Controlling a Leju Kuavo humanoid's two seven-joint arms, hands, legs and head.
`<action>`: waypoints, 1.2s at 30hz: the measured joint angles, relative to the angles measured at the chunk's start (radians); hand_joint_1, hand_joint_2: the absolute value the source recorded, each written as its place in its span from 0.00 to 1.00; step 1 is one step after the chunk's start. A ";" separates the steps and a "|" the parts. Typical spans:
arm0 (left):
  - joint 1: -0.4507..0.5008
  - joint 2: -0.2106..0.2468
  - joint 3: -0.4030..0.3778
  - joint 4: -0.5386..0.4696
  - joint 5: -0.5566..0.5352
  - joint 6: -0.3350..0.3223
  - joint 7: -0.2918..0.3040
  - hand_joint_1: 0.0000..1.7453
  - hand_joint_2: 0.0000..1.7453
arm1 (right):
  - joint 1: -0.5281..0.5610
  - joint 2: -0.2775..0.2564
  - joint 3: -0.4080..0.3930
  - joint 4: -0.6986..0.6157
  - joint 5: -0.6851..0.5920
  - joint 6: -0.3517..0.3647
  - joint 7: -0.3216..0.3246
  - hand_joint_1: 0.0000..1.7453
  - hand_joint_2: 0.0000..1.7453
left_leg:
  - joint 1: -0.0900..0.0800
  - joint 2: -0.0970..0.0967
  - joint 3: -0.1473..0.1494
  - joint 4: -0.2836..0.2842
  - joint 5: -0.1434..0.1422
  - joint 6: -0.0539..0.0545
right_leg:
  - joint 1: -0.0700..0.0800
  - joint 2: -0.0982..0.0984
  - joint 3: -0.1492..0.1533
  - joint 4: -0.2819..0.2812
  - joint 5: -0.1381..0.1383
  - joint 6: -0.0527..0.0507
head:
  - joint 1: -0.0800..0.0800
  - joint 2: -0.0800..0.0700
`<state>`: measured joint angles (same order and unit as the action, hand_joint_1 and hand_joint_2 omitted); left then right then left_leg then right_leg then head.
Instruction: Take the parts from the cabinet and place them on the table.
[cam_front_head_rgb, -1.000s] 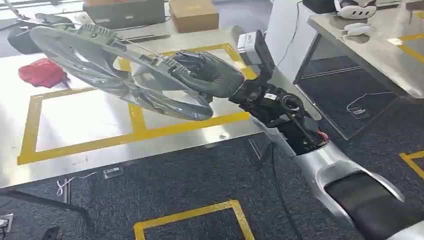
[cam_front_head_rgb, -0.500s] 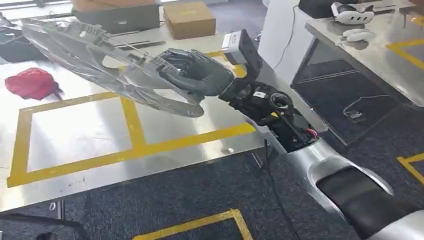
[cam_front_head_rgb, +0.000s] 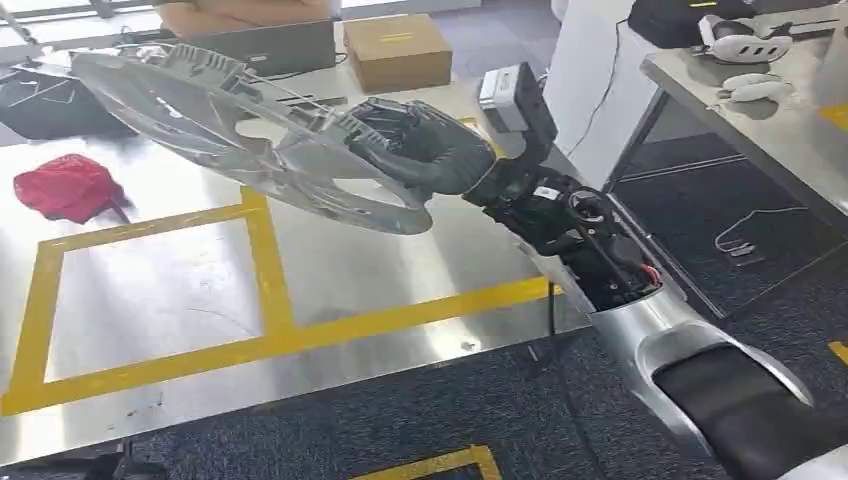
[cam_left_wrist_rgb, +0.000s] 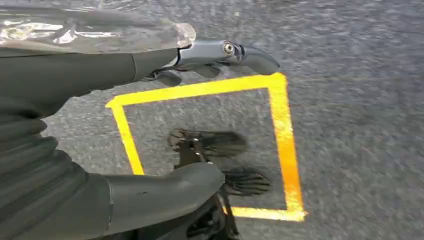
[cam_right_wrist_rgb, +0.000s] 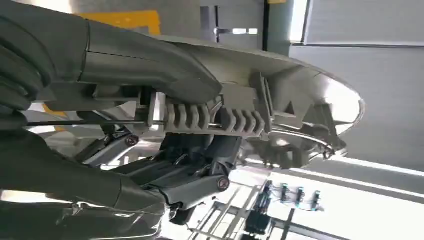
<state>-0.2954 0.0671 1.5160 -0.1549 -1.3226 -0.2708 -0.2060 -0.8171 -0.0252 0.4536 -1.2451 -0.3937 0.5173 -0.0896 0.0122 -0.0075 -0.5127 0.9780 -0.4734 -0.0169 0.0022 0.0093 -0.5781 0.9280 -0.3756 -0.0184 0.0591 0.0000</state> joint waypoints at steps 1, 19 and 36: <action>-0.002 -0.001 0.000 0.000 0.000 0.001 0.000 0.00 1.00 | 0.000 -0.001 0.000 0.001 0.000 -0.003 0.001 1.00 1.00 | 0.000 0.001 -0.041 0.069 -0.008 -0.005 | -0.001 -0.001 0.007 -0.003 -0.004 -0.006 | -0.007 0.000; -0.001 0.002 0.000 0.000 -0.012 0.021 0.003 0.00 1.00 | 0.006 -0.002 -0.002 0.000 0.000 -0.007 0.006 1.00 1.00 | -0.008 -0.004 -0.121 -0.039 0.109 0.015 | 0.006 0.001 0.065 -0.004 -0.080 0.006 | -0.023 0.000; -0.003 -0.003 0.000 0.000 -0.027 0.028 -0.002 0.00 1.00 | -0.066 -0.002 -0.003 0.074 0.318 -0.181 -0.092 1.00 1.00 | -0.008 -0.002 -0.116 -0.039 0.109 0.021 | 0.004 0.000 0.069 -0.009 -0.079 0.017 | -0.026 0.000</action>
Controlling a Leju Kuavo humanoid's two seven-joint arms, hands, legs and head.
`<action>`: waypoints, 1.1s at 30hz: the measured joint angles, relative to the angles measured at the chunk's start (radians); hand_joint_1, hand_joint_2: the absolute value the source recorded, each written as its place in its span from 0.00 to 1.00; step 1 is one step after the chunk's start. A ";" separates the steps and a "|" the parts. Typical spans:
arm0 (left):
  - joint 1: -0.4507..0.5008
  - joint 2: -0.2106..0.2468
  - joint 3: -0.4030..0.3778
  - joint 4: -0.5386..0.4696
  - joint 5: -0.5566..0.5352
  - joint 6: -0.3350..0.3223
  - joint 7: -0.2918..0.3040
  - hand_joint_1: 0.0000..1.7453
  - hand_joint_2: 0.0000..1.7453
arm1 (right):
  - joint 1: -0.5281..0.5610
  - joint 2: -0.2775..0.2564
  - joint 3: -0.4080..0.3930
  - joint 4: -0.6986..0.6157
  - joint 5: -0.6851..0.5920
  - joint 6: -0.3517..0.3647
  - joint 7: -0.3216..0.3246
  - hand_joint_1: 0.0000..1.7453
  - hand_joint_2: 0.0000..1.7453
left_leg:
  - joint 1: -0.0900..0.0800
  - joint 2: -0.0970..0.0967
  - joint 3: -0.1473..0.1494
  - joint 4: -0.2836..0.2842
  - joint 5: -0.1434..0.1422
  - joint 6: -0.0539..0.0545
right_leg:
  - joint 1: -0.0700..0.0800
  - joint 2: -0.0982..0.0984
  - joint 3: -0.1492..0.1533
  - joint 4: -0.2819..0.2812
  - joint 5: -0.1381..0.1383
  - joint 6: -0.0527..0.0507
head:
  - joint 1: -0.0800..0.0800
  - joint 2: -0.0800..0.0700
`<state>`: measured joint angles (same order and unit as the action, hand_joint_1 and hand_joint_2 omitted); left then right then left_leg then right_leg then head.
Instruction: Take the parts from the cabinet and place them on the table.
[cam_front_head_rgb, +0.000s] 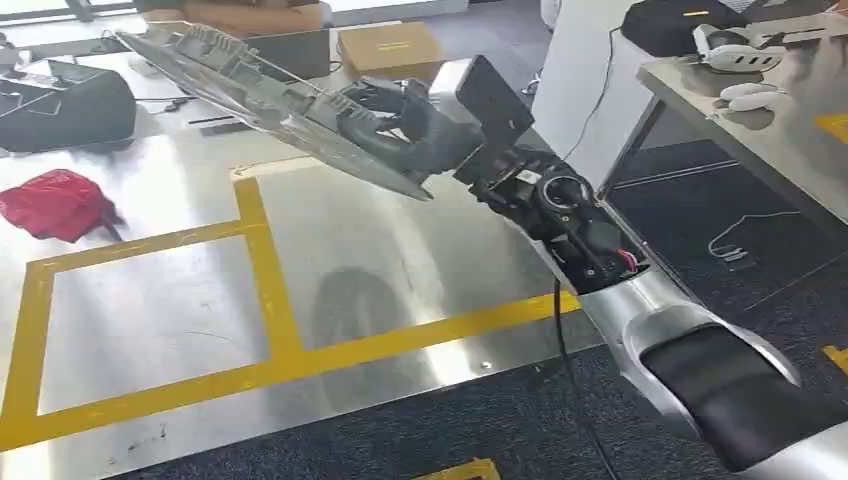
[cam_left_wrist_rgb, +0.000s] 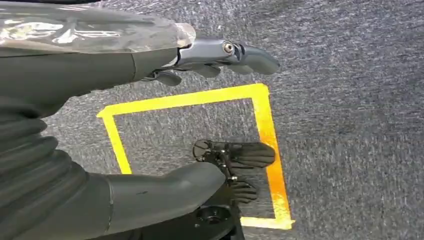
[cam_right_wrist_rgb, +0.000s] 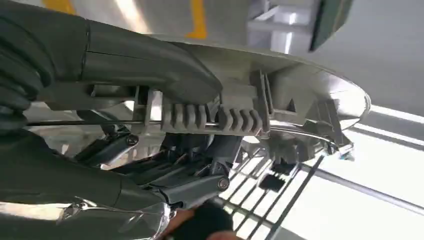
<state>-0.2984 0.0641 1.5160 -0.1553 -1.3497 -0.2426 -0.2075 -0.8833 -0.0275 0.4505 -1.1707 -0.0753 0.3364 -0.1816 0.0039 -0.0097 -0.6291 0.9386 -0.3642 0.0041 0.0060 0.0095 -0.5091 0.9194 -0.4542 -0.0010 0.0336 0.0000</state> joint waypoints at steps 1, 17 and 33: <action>0.000 0.000 0.000 0.000 -0.001 0.000 0.000 0.00 1.00 | -0.006 0.000 0.000 0.012 0.034 -0.019 -0.005 1.00 1.00 | 0.001 0.000 0.000 0.000 0.000 0.000 | 0.000 0.000 0.000 0.000 0.000 0.000 | 0.000 0.000; -0.003 -0.005 0.000 0.000 -0.009 0.000 -0.012 0.00 1.00 | -0.035 0.000 0.002 0.103 0.191 -0.108 -0.029 1.00 1.00 | 0.002 0.001 0.001 -0.002 0.000 0.000 | 0.001 0.001 0.000 0.000 0.000 0.000 | -0.002 0.000; -0.028 -0.019 -0.003 0.000 0.007 -0.010 -0.010 0.00 1.00 | -0.074 0.014 0.071 0.475 0.798 -0.338 -0.069 1.00 1.00 | 0.002 -0.001 0.002 -0.003 0.000 -0.001 | 0.001 0.000 0.002 0.000 -0.001 0.000 | -0.002 0.000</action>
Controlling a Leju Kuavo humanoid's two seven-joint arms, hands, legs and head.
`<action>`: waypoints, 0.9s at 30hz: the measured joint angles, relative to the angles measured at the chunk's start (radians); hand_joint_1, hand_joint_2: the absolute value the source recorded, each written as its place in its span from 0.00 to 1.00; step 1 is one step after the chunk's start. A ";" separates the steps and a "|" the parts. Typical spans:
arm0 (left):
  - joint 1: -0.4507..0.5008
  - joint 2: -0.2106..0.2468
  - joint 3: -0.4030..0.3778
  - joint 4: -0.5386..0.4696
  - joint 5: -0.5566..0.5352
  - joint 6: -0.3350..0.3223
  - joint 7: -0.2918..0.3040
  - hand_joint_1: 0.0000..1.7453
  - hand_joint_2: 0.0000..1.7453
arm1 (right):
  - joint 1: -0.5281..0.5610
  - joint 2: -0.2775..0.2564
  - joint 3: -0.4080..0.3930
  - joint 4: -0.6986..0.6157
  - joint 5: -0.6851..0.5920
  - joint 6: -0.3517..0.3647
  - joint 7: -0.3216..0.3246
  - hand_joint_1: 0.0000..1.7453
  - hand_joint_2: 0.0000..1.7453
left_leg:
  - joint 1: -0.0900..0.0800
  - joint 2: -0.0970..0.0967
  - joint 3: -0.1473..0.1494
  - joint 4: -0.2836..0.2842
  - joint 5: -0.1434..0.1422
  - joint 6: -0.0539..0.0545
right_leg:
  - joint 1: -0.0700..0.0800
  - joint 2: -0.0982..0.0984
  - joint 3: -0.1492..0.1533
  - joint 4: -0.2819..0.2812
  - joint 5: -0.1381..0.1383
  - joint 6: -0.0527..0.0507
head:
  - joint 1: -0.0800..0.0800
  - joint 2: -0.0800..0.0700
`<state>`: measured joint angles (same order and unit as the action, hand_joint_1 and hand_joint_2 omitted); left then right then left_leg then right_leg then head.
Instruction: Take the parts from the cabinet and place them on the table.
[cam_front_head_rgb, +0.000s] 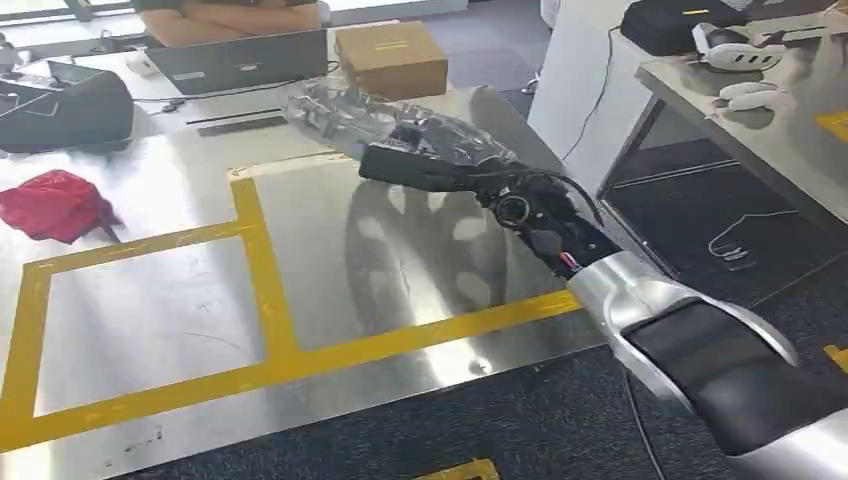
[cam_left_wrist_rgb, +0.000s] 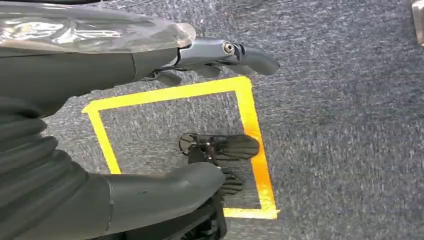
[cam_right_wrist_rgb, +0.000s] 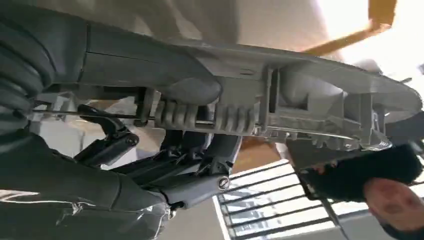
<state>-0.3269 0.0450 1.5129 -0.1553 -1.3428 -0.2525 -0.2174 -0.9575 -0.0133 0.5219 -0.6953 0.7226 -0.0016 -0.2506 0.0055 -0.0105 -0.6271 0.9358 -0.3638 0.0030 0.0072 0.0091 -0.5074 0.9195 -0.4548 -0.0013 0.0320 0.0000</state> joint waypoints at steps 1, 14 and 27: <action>0.000 -0.001 0.000 0.000 0.002 0.001 0.000 0.00 1.00 | 0.010 0.003 0.008 0.023 0.008 -0.007 0.002 1.00 1.00 | 0.000 0.000 0.000 0.000 0.000 0.000 | 0.000 0.000 0.000 0.000 0.000 0.000 | 0.000 0.000; 0.000 -0.006 0.000 0.000 0.014 0.013 0.011 0.00 1.00 | 0.015 0.014 0.056 0.193 0.090 -0.045 0.043 1.00 1.00 | 0.000 0.000 0.001 -0.001 0.000 0.000 | 0.000 0.000 0.000 0.000 0.000 0.000 | 0.003 0.000; -0.001 -0.006 0.000 0.000 0.014 0.013 0.011 0.00 1.00 | 0.015 0.015 0.061 0.251 0.090 -0.029 0.031 1.00 1.00 | 0.000 0.001 0.001 -0.001 0.000 0.000 | 0.000 0.001 0.000 0.000 0.000 0.000 | 0.006 0.000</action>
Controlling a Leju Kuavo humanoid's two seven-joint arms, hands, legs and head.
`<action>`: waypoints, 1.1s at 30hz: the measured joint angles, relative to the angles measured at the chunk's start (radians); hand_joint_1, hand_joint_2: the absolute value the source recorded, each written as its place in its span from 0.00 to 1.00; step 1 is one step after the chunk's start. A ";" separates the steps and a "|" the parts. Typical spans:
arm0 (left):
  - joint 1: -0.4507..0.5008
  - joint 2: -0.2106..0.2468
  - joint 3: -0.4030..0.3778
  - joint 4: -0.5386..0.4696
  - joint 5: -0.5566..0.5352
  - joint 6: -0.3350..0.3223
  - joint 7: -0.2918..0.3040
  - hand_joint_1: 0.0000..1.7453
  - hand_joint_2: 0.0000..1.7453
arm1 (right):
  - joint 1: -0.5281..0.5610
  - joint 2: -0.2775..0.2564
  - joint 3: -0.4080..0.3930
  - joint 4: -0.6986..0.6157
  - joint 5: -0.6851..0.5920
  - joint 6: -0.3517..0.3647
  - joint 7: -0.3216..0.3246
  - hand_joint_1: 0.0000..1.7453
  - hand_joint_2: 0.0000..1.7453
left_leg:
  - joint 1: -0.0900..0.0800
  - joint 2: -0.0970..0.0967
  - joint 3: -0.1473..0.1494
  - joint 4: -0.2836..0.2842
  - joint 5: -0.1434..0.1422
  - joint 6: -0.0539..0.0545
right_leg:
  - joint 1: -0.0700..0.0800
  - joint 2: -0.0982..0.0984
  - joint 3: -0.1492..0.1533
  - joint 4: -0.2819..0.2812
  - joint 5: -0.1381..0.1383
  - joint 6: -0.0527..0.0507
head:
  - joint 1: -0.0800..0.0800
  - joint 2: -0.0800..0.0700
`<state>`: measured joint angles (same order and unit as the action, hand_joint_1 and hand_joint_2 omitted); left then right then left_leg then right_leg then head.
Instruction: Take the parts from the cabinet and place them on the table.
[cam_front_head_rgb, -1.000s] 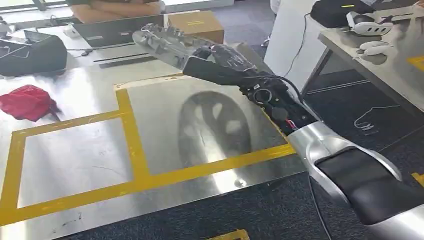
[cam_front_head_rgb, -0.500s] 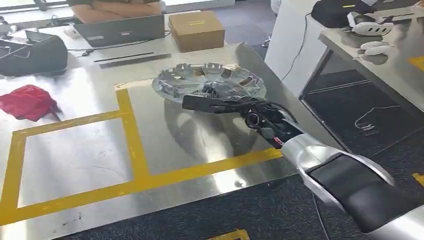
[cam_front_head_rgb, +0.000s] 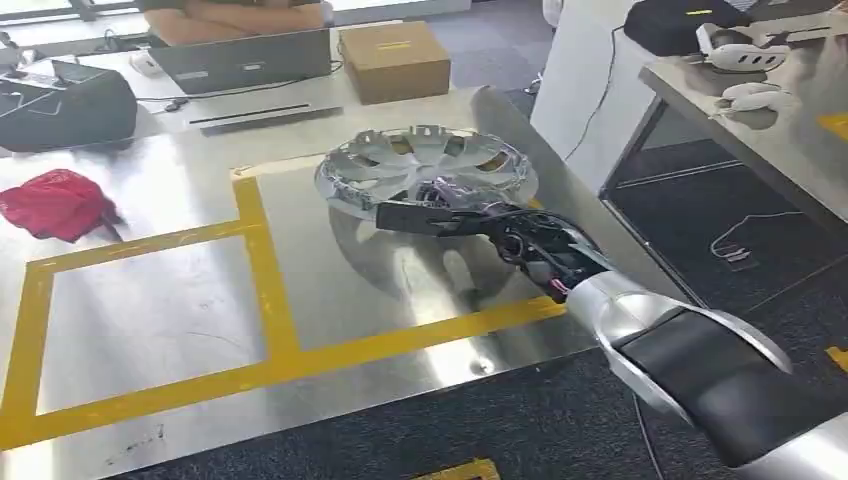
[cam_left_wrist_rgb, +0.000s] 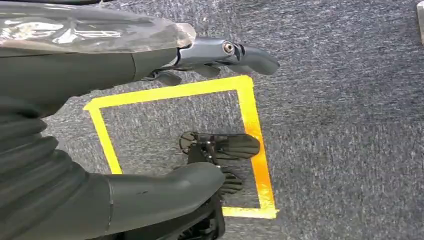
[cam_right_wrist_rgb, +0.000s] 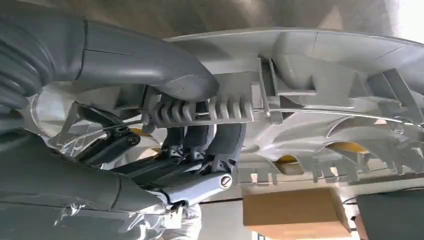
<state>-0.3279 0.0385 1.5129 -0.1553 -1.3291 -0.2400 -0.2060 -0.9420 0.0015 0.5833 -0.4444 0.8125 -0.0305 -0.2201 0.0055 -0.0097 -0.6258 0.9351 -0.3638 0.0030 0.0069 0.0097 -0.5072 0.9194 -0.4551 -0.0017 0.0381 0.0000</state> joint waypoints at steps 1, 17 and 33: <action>0.000 0.000 0.000 0.000 0.000 0.000 0.000 0.00 1.00 | 0.000 0.000 0.000 0.002 0.000 0.004 -0.001 1.00 1.00 | 0.000 0.000 0.000 0.000 0.000 0.000 | 0.000 0.000 0.000 0.000 0.000 0.000 | 0.001 0.000; 0.020 0.016 0.000 0.000 0.014 -0.032 -0.034 0.00 1.00 | 0.194 -0.073 -0.013 -0.242 -0.051 0.201 0.054 0.00 0.00 | 0.000 0.000 0.000 0.000 -0.001 -0.001 | 0.000 0.001 0.000 0.000 -0.001 0.001 | 0.010 0.000; 0.041 0.032 0.000 0.000 0.014 -0.012 -0.058 0.00 0.00 | 0.367 -0.127 -0.087 -1.061 -0.652 0.409 0.250 0.00 0.00 | 0.001 0.001 0.001 -0.001 -0.002 -0.002 | 0.000 0.001 0.000 0.000 -0.002 0.000 | 0.010 0.000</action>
<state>-0.2865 0.0710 1.5129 -0.1553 -1.3153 -0.2518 -0.2640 -0.5753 -0.1255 0.4959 -1.5056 0.1606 0.3780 0.0297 0.0062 -0.0086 -0.6247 0.9344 -0.3655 0.0010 0.0070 0.0110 -0.5076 0.9190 -0.4574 -0.0014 0.0480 0.0000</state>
